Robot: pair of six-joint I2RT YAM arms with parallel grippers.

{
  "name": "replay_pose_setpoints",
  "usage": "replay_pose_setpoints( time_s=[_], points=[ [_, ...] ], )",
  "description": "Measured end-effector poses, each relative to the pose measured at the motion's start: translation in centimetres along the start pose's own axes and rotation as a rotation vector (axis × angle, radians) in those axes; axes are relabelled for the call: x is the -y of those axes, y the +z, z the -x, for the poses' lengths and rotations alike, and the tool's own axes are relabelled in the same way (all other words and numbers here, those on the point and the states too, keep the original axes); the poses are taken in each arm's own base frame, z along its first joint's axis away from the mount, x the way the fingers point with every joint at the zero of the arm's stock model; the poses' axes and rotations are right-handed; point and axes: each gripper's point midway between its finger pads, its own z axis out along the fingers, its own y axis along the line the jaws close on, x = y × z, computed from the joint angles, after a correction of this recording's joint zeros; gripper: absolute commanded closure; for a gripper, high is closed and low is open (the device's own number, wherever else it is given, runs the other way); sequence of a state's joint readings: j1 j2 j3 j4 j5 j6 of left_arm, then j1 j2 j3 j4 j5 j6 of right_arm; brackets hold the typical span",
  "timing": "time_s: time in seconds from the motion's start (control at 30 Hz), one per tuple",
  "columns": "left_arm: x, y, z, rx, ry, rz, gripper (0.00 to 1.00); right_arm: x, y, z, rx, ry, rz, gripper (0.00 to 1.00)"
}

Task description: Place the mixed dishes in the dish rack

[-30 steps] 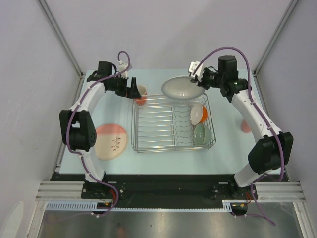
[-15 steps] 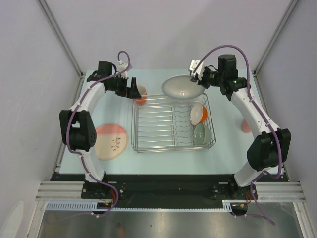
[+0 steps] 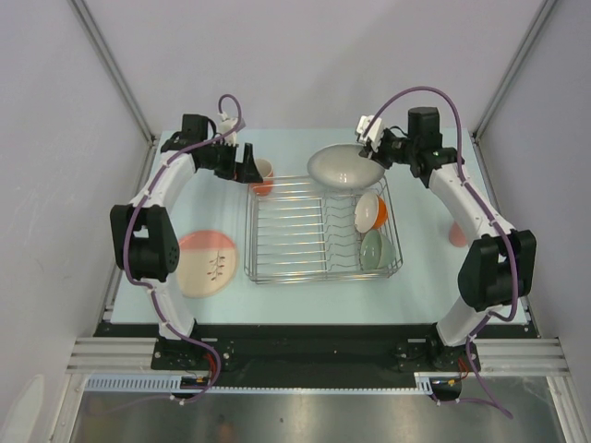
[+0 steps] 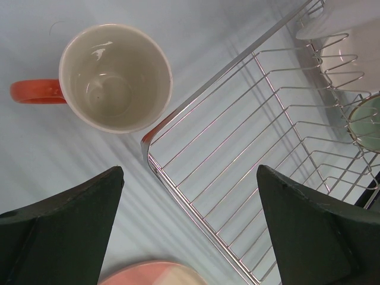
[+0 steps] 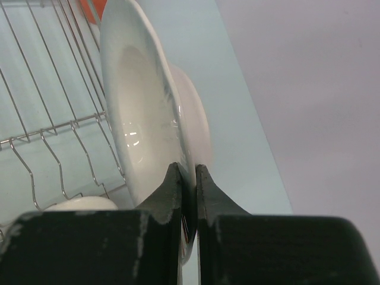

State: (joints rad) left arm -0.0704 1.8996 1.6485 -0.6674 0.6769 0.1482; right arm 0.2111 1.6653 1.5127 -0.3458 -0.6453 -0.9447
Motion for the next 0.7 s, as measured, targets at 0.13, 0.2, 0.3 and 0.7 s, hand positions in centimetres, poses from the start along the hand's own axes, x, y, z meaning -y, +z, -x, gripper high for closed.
replay_pose_setpoints(
  time_s=[0.13,0.2,0.3,0.7],
  points=[
    [0.0,-0.07,0.03,0.002,-0.002,-0.005,0.0,-0.07,0.19,-0.24,0.001,0.0,-0.001,1.0],
    [0.0,-0.08,0.03,0.003,-0.002,-0.006,0.0,-0.09,0.33,-0.35,0.001,0.002,0.0,1.0],
    [0.0,-0.08,0.03,0.003,-0.002,-0.006,0.0,-0.19,0.53,-0.61,-0.001,0.006,0.003,1.0],
    [0.03,-0.08,0.03,0.003,-0.002,-0.007,0.0,-0.58,0.87,-0.89,0.011,0.0,0.009,1.0]
  ],
)
